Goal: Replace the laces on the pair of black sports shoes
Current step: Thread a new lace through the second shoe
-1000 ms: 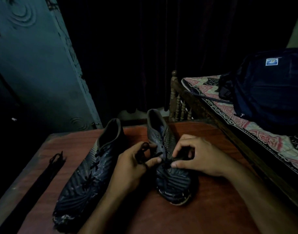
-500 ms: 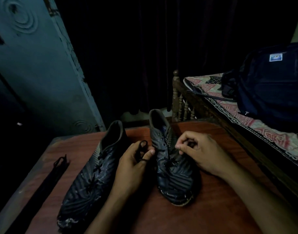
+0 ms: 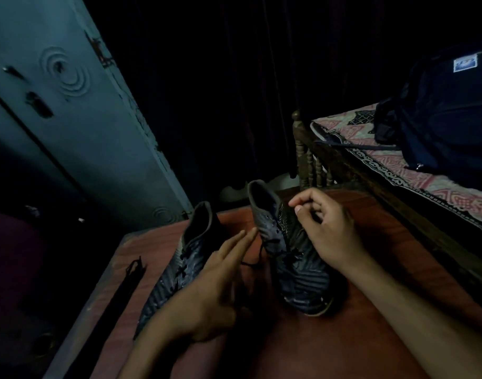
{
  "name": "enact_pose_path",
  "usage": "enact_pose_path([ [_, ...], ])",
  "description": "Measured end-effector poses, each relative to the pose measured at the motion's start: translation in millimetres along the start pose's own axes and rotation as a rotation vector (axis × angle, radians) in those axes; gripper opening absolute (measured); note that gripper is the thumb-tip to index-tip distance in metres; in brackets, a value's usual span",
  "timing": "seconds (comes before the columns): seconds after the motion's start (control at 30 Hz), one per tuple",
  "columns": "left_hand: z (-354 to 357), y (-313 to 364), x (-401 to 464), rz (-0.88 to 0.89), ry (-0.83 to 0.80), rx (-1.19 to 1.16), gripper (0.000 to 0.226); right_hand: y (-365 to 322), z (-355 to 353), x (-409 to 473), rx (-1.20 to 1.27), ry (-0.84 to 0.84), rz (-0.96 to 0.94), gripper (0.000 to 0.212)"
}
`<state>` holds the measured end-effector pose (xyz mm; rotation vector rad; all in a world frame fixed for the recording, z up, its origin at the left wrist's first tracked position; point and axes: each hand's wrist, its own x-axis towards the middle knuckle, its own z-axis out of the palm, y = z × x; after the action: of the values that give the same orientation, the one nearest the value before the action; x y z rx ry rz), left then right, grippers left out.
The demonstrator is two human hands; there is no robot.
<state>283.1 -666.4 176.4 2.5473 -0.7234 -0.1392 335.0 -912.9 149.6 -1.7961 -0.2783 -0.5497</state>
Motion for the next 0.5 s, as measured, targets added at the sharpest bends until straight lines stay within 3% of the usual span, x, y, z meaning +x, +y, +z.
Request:
enact_pose_path([
  [0.07,-7,14,8,0.046,0.13,0.015,0.104,-5,0,0,0.035,-0.002,-0.033,0.011],
  [0.17,1,44,34,0.027,0.286,-0.12,0.06,-13,3,-3,0.062,-0.063,-0.068,0.018],
  [0.23,9,55,50,-0.008,0.205,-0.133,0.047,-16,4,-6,0.066,-0.053,-0.089,0.014],
  [0.37,4,53,63,-0.044,0.11,-0.115,0.049,-17,3,-4,0.108,0.03,-0.109,0.011],
  [0.5,-15,48,58,-0.037,-0.077,0.104,0.043,-8,-10,9,0.121,0.142,-0.117,0.013],
])
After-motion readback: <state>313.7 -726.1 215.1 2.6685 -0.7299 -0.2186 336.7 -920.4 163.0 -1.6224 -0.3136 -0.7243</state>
